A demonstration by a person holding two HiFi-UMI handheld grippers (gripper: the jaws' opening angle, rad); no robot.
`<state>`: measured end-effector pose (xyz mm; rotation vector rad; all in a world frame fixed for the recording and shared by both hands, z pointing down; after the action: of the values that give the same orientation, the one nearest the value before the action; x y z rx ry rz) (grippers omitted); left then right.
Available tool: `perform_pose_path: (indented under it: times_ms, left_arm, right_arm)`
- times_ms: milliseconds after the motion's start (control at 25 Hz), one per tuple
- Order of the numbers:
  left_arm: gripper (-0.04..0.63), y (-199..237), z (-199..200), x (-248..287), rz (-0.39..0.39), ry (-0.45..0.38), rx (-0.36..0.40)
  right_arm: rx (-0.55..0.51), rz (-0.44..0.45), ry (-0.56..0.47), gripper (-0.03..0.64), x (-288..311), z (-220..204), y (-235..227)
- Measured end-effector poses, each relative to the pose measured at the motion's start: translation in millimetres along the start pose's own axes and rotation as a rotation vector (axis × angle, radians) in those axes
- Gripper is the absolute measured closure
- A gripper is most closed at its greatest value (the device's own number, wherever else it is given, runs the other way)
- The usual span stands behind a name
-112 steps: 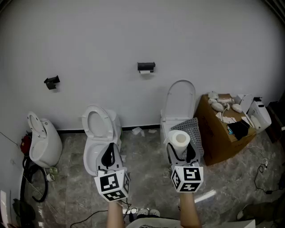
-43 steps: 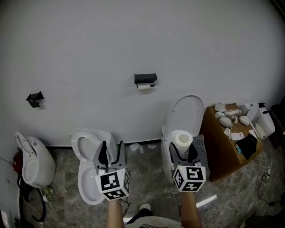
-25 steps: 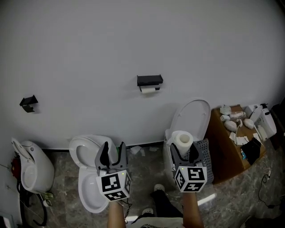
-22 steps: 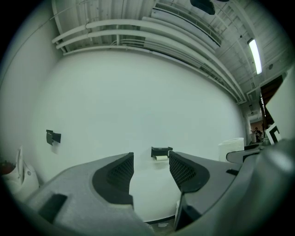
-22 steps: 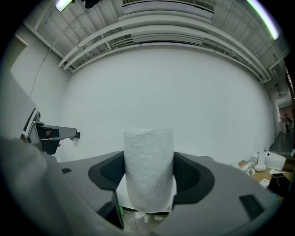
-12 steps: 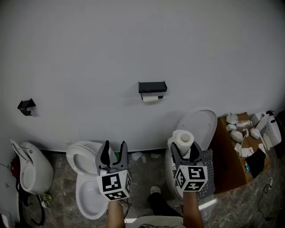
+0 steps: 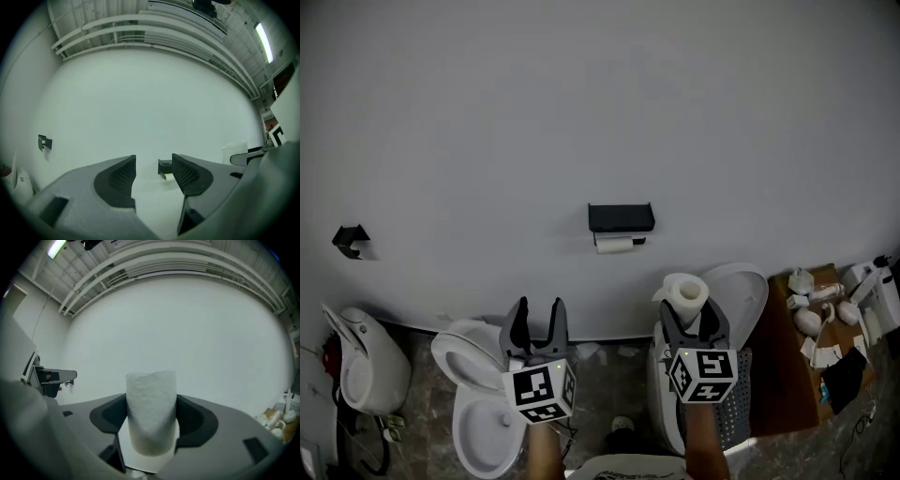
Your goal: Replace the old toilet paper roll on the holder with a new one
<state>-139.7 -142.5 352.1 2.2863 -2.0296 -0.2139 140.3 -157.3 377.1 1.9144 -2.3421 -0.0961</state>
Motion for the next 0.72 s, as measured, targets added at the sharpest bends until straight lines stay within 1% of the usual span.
perform_pose_path:
  times_ms: [280, 600, 720]
  left_arm:
    - [0.359, -17.1, -6.7, 57.9, 0.008, 0.003, 0.009]
    - [0.359, -25.7, -17.2, 95.1, 0.0, 0.027, 0.013]
    - [0.359, -24.0, -20.7, 106.2, -0.005, 0.042, 0.033]
  right_arm:
    - [0.005, 0.007, -0.006, 0.316, 51.4, -2.0, -33.6]
    - [0.005, -0.009, 0.01, 0.316, 81.6, -8.3, -57.3]
    - [0.005, -0.012, 0.017, 0.316, 90.5, -11.5, -59.0]
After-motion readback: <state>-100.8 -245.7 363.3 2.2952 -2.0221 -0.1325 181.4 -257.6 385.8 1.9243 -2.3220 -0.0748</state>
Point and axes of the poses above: the fingertips, and each gripper's own axes: x forward along the fingers, y to its left, z out of its top, the point moved 7 cm from there along -x, backward along the fingers, and after that the axes turned 8 degrees about -x, right-handed, at the moved point
